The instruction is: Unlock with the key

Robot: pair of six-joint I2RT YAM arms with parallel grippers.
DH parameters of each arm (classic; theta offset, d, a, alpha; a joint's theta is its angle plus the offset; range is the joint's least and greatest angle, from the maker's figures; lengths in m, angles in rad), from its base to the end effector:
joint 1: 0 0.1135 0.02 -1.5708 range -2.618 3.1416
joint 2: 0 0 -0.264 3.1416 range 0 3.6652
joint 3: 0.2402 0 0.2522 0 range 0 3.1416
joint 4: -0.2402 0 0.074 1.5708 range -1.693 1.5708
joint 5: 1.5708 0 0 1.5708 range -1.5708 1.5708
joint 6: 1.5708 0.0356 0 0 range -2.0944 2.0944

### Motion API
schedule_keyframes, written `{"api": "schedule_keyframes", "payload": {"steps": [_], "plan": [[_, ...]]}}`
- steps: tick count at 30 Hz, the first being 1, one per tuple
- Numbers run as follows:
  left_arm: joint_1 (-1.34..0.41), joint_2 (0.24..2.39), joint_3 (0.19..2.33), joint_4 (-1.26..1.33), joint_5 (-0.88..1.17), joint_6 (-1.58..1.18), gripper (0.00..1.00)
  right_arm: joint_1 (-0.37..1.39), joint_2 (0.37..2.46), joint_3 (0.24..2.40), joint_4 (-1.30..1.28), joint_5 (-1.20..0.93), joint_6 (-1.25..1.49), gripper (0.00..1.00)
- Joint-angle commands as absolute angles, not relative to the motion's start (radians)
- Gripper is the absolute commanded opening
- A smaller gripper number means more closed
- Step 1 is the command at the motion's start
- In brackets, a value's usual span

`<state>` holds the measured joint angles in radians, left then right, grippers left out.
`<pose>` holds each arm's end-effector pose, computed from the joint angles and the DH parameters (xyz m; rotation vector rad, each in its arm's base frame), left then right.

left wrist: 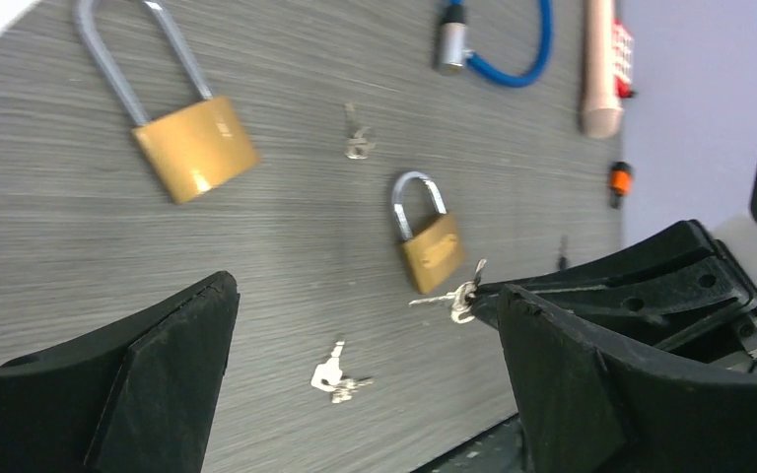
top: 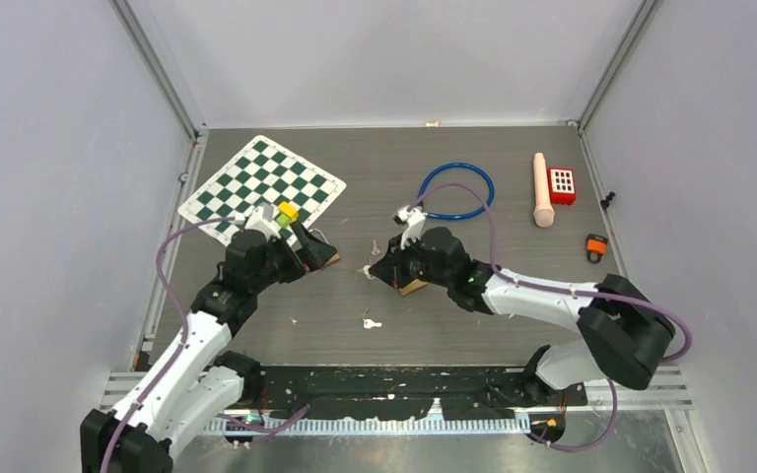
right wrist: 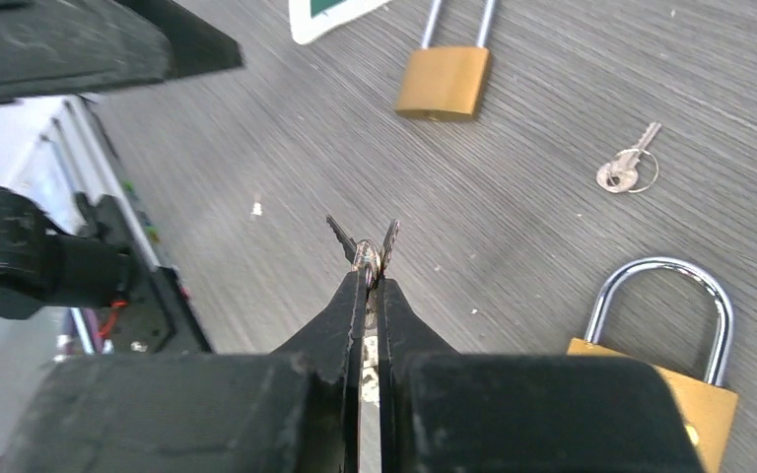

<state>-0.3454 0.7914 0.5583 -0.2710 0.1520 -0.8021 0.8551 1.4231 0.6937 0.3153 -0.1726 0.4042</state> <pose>0.1697 -0.0668 0.2503 -0.3984 2.1475 -0.8388 0.1946 0.2331 0.2122 -0.5886 2.0326 0.9599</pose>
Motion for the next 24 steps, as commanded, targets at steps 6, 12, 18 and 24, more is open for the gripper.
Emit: {"api": "schedule_keyframes", "payload": {"steps": [6,12,18,24], "plan": [[-0.441,0.792,0.456,0.158,0.217,-1.048,0.98,0.786,1.202,0.501,0.713,-0.188,0.673,0.05],[-0.501,0.808,0.443,0.297,0.217,-1.081,0.96,0.781,1.111,0.433,0.801,-0.143,0.763,0.05],[-0.558,0.854,0.452,0.413,0.237,-1.089,0.90,0.776,1.054,0.398,0.822,-0.090,0.808,0.05],[-0.612,0.921,0.477,0.513,0.248,-1.091,0.77,0.775,1.033,0.382,0.836,-0.081,0.825,0.05]]}}
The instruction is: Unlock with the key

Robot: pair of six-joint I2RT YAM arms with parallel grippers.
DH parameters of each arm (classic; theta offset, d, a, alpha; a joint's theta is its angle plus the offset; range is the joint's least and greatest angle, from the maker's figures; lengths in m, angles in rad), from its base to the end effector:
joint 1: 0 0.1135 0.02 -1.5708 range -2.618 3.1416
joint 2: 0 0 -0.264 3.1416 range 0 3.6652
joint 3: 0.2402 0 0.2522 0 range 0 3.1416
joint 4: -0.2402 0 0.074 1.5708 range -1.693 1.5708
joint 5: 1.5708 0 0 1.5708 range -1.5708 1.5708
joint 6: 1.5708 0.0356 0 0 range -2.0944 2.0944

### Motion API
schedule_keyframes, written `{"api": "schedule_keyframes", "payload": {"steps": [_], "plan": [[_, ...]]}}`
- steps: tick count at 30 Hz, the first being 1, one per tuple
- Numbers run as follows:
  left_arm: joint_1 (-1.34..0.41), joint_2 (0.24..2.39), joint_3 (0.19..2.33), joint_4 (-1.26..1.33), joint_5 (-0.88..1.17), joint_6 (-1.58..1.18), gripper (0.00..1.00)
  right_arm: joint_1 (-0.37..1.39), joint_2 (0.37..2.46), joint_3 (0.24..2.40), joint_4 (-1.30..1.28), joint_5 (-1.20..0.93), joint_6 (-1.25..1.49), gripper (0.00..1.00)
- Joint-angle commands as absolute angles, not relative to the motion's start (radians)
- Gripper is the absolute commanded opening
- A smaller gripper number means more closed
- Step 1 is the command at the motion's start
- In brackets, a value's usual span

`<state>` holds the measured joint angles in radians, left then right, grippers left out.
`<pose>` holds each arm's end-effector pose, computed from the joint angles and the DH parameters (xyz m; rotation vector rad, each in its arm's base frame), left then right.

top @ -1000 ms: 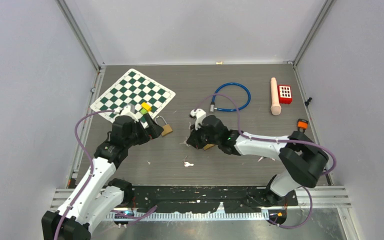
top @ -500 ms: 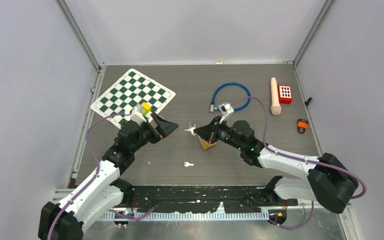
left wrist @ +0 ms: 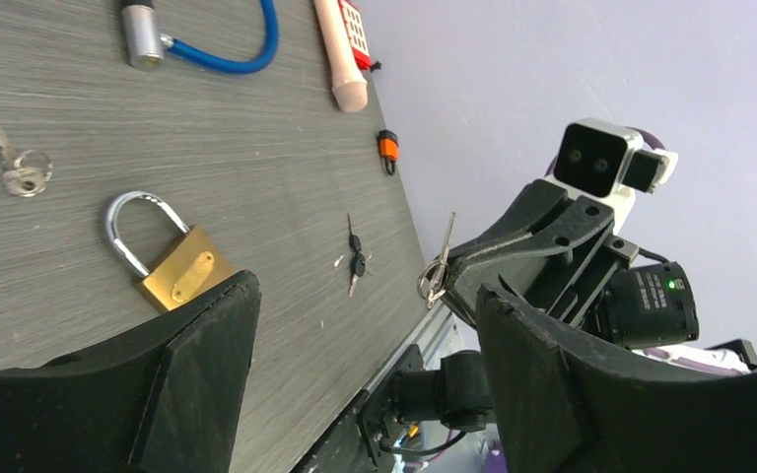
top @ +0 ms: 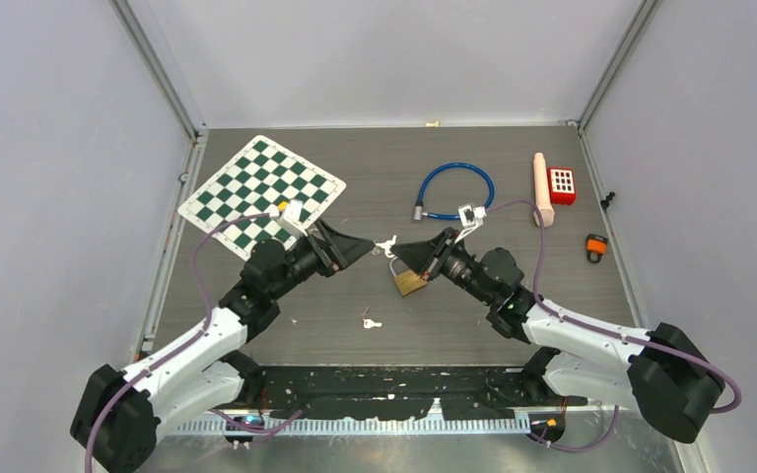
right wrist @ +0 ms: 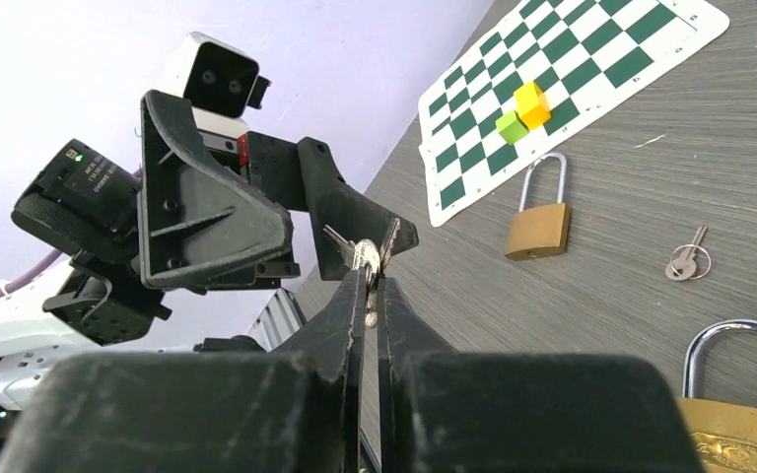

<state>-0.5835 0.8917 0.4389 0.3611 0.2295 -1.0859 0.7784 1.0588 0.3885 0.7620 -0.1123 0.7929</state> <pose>0.1699 -0.1219 0.2558 -0.2741 1.8583 -1.4075 0.1601 0.1635 0.2485 -0.0887 1.6318 1.3294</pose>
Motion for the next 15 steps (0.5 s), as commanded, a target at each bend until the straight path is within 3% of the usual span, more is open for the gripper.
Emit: {"api": "schedule_keyframes", "payload": {"steps": [1,15], "plan": [[-0.618,0.932,0.483,0.524,0.250,-1.090,0.73,0.774,1.033,0.380,0.838,-0.081,0.827,0.05],[-0.670,1.053,0.541,0.646,0.262,-1.108,0.37,0.775,1.022,0.358,0.851,-0.074,0.836,0.05]]}}
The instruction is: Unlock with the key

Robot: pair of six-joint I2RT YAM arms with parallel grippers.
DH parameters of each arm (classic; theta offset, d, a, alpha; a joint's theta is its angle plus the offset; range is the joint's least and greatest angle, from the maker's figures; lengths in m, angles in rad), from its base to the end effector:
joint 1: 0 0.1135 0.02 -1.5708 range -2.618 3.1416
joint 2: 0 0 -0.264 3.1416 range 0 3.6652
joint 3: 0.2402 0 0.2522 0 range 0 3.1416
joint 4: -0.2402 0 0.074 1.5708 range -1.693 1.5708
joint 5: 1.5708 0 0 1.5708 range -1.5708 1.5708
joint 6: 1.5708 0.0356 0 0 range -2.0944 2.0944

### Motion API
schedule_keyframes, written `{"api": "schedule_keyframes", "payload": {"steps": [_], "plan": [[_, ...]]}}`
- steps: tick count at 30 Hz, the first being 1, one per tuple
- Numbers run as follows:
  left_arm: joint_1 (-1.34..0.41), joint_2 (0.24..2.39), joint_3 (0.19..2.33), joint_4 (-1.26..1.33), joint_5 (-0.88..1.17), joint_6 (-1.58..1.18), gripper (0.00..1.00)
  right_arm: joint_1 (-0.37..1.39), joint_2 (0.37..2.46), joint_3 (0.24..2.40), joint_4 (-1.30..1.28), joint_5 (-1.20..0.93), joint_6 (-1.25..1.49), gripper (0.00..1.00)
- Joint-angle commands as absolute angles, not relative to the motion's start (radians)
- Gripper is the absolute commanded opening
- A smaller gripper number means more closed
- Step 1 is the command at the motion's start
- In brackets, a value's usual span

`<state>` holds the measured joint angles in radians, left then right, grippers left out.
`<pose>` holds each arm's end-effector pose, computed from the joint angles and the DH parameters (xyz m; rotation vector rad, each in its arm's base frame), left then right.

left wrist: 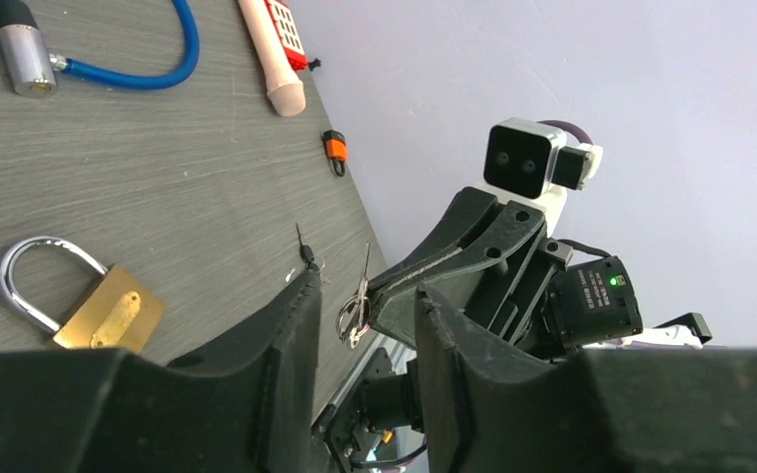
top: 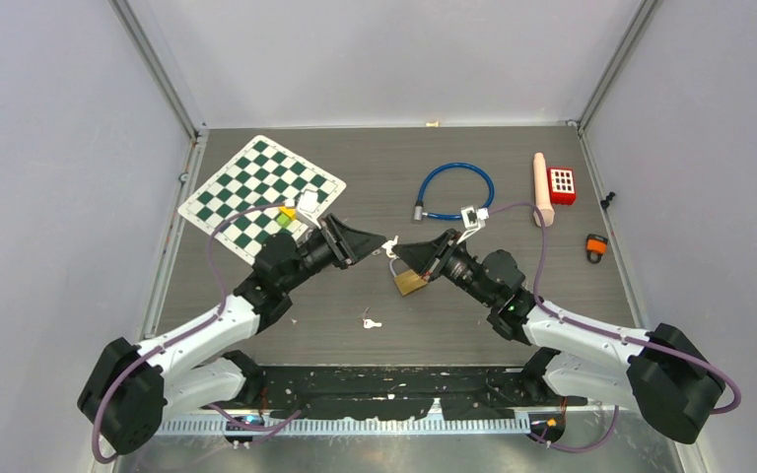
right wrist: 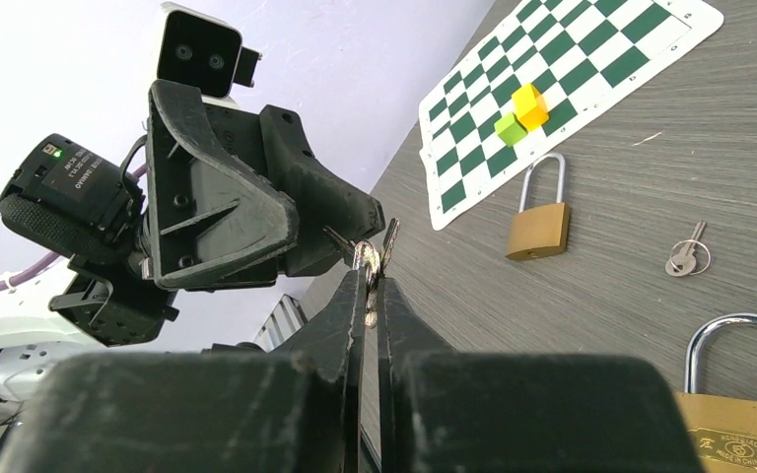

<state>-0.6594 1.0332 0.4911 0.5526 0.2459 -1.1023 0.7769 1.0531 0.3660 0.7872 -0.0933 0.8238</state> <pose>0.1797 -0.1503 0.2664 -0.1741 1.7858 -1.5278 0.1586 0.1606 0.2448 -0.0457 1.6267 1.3421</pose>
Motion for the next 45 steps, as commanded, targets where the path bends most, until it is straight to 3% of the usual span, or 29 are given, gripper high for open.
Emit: {"api": "schedule_keyframes", "payload": {"steps": [1,6,11,14,16,17,18,22,28,31,38,45], "plan": [[-0.672,1.058,0.543,0.650,0.261,-1.108,0.34,0.775,1.022,0.357,0.852,-0.074,0.836,0.05],[-0.678,1.065,0.543,0.665,0.259,-1.106,0.00,0.775,1.022,0.349,0.864,-0.079,0.837,0.05],[-0.675,1.014,0.543,0.621,0.223,-1.026,0.00,0.775,1.002,0.351,0.862,-0.095,0.818,0.08],[-0.661,0.960,0.582,0.489,0.212,-0.942,0.00,0.772,0.969,0.368,0.806,-0.106,0.765,0.25],[-0.648,0.933,0.611,0.419,0.213,-0.908,0.00,0.765,0.932,0.378,0.755,-0.106,0.713,0.29],[-0.639,0.922,0.622,0.393,0.219,-0.899,0.00,0.761,0.905,0.380,0.723,-0.104,0.679,0.24],[-0.635,0.919,0.630,0.376,0.225,-0.893,0.00,0.759,0.893,0.384,0.709,-0.102,0.668,0.11],[-0.633,0.918,0.634,0.352,0.229,-0.887,0.01,0.754,0.852,0.376,0.685,-0.083,0.657,0.05],[-0.633,0.923,0.625,0.254,0.198,-0.874,0.61,0.744,0.894,0.443,0.493,-0.045,0.618,0.06],[-0.626,0.899,0.636,0.113,0.124,-0.834,0.78,0.742,0.950,0.565,0.213,-0.051,0.528,0.21],[-0.505,0.848,0.661,-0.269,0.010,-0.795,0.88,0.800,1.193,0.752,-0.236,-0.143,0.360,0.50],[-0.404,0.766,0.632,-0.435,-0.055,-0.758,0.89,0.942,1.441,0.956,-0.429,-0.028,0.263,0.58]]}}
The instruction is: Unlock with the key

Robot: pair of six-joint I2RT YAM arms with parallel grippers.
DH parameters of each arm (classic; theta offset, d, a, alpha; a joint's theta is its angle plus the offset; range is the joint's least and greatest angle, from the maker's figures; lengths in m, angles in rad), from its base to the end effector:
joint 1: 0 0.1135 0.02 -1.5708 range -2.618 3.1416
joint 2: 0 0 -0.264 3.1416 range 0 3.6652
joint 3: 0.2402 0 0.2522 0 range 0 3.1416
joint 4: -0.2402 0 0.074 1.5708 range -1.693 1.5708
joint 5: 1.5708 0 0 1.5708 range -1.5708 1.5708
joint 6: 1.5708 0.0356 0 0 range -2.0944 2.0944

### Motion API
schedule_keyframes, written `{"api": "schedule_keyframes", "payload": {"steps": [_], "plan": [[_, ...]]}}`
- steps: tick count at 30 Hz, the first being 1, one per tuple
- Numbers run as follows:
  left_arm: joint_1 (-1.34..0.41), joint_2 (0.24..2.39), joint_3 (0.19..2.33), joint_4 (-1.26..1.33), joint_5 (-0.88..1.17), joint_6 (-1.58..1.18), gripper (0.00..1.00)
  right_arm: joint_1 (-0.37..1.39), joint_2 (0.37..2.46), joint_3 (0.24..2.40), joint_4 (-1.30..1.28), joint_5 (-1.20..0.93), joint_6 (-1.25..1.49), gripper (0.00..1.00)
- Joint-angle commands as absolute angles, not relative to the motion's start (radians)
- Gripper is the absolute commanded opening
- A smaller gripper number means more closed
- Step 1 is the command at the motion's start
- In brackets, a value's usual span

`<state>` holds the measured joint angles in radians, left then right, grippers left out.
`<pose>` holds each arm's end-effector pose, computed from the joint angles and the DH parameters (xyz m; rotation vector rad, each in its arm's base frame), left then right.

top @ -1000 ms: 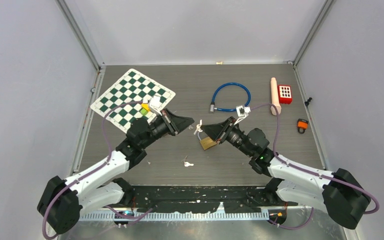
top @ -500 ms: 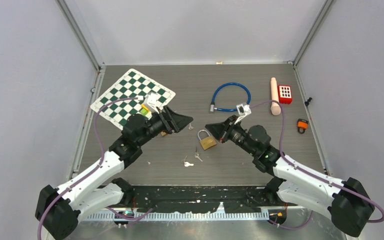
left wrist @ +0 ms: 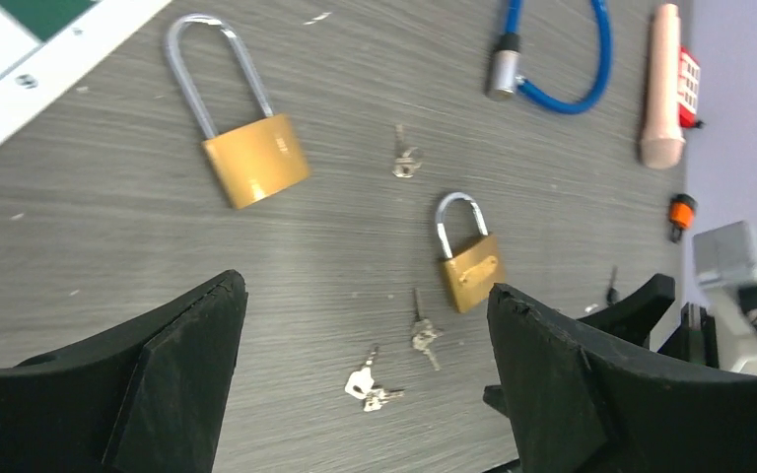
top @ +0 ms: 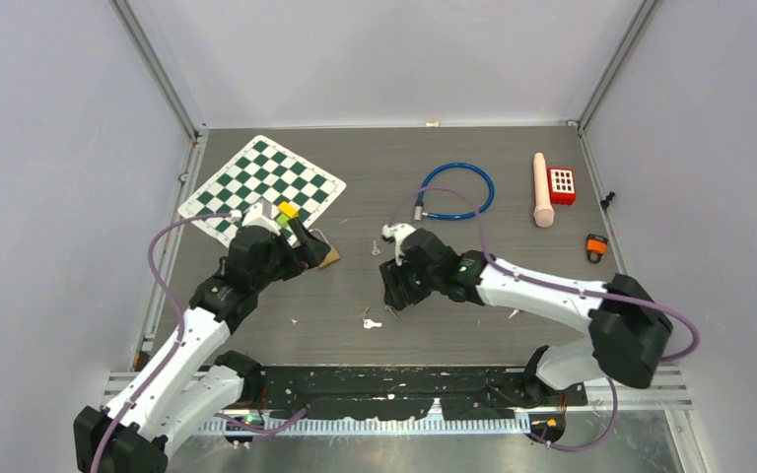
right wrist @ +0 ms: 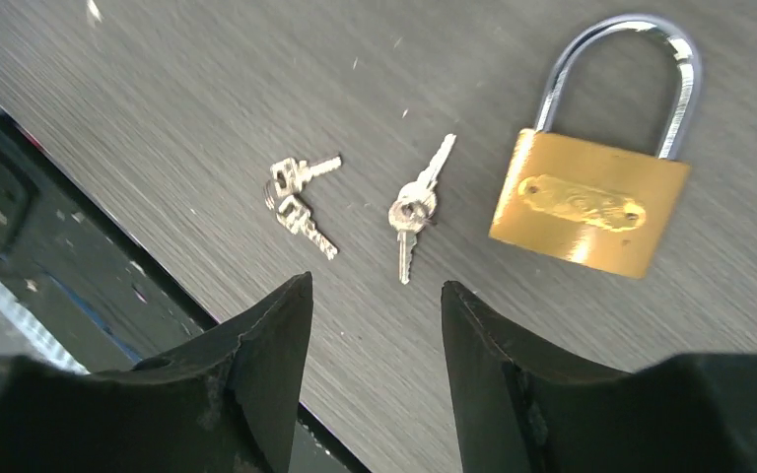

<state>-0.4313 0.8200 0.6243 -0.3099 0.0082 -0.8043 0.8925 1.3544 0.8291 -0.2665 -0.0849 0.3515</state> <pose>0.1704 -0.0787 0.2647 -0.3967 2.1308 -0.7472 0.1748 0.2217 0.2225 -0.7019 2.3700 0.6764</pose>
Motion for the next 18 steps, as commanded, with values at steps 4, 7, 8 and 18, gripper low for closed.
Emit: {"api": "schedule_keyframes", "payload": {"steps": [4,7,8,18], "plan": [[-0.402,0.725,0.622,-0.482,-0.083,-0.730,0.89,0.993,1.546,1.038,-0.475,-0.005,0.224,0.59],[-0.402,0.711,0.614,-0.496,-0.089,-0.715,0.89,1.005,1.607,1.094,-0.492,-0.005,0.190,0.59],[-0.402,0.708,0.612,-0.498,-0.089,-0.711,0.89,1.007,1.637,1.106,-0.497,-0.005,0.170,0.58],[-0.402,0.693,0.608,-0.517,-0.082,-0.676,0.89,1.006,1.808,1.236,-0.606,0.027,0.016,0.55]]}}
